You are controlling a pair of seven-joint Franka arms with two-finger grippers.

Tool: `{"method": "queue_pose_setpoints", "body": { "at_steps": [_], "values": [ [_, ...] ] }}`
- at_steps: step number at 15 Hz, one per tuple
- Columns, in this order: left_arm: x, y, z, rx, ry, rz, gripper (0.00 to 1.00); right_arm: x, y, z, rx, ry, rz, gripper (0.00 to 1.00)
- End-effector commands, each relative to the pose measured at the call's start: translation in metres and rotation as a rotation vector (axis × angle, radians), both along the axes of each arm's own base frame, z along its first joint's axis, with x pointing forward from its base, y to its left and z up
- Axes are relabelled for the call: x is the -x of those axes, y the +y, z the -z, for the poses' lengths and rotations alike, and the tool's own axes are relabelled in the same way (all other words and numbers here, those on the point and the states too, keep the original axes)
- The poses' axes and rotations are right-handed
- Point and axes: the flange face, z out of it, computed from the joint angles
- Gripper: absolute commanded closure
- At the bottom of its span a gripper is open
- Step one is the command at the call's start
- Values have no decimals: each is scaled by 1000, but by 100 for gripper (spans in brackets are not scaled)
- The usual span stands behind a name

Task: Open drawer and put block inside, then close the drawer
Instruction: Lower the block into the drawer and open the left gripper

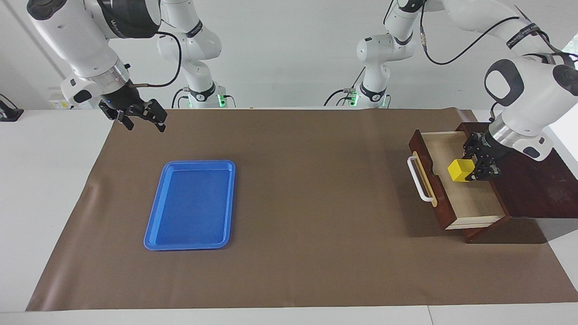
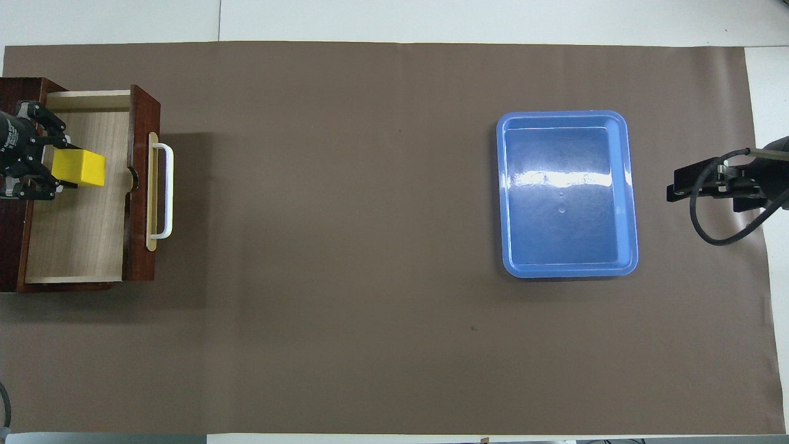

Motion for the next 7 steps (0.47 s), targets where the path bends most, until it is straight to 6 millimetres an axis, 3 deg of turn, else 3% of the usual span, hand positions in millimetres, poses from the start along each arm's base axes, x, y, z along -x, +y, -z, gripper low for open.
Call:
{"method": "queue_pose_setpoints", "body": {
  "at_steps": [1, 7],
  "values": [
    [17, 1, 13, -18, -16, 15, 100, 4, 1, -2, 52, -12, -51, 0],
    [23, 1, 40, -20, -19, 15, 100, 6, -6, -1, 69, 5, -134, 0]
  ]
}}
